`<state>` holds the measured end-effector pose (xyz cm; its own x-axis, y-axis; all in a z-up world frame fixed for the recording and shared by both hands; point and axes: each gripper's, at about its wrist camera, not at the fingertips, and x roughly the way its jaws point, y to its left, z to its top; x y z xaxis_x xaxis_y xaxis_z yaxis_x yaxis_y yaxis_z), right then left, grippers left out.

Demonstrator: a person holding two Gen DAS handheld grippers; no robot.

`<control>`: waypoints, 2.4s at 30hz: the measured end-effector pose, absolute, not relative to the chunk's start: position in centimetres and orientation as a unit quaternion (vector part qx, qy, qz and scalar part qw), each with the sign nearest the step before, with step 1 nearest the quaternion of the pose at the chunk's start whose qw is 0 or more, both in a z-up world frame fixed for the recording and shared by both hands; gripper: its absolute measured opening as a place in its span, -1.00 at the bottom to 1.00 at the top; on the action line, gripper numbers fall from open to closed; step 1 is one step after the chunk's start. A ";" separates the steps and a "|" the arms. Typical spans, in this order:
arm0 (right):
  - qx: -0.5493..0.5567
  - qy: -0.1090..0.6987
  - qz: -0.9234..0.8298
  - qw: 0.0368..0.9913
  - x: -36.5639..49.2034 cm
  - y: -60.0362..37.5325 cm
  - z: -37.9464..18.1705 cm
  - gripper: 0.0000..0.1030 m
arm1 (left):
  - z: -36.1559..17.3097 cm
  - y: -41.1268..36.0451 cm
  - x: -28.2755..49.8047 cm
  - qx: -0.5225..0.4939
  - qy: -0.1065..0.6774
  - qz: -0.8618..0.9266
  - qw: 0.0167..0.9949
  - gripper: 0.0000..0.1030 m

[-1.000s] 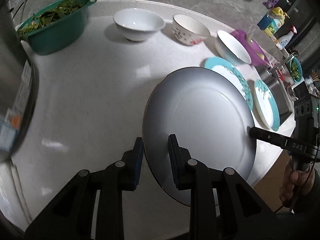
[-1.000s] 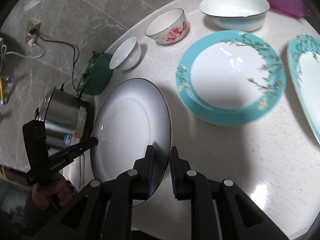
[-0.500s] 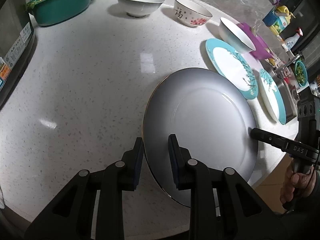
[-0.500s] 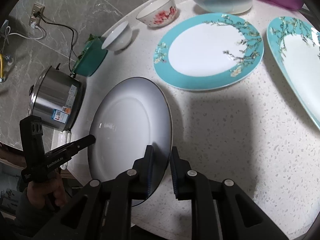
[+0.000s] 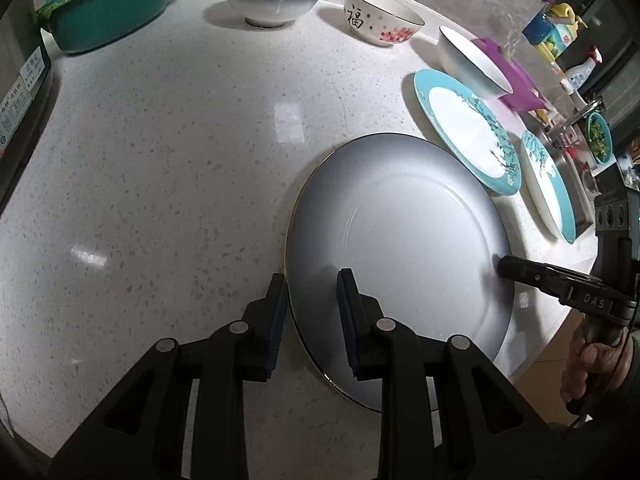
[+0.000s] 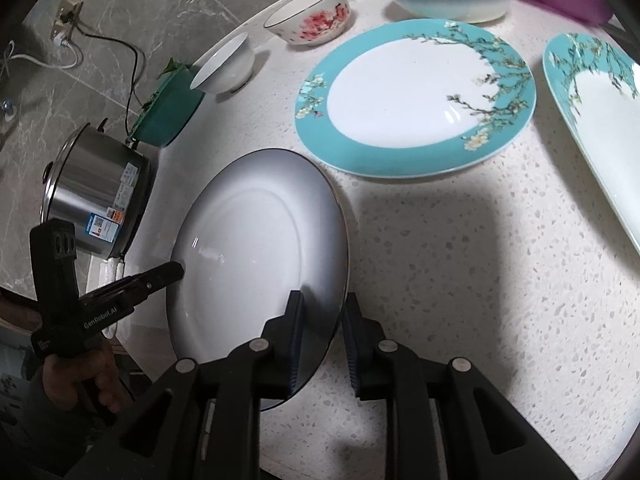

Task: Organize plates and bowls
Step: 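Lower the grey-rimmed plate onto the counter and open both tools, then grasp the rim of the large teal floral plate with both tools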

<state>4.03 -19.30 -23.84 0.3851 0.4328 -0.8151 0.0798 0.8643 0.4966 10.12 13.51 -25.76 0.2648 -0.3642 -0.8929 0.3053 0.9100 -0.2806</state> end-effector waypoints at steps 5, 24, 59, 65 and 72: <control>0.239 0.540 0.109 0.800 3.5 -19.2 -23.5 -0.44 | -23.6 14.4 10.9 -0.017 0.550 -0.206 0.809 -0.48; 0.550 0.300 -0.045 0.778 -6.0 -29.0 -18.3 1.00 | -17.2 4.5 25.3 0.011 0.509 -0.410 0.757 0.99; 0.545 0.379 -0.047 0.746 6.3 -31.8 -25.7 0.05 | -26.2 -8.9 33.5 0.149 0.585 -0.425 0.674 0.64; 0.560 0.371 -0.061 0.738 6.5 -32.0 -25.9 -0.01 | -26.2 -10.0 33.4 0.161 0.573 -0.421 0.684 0.12; 0.526 0.417 -0.081 0.737 7.9 -31.8 -25.3 -0.45 | -26.2 -10.7 32.6 0.177 0.569 -0.421 0.684 -0.41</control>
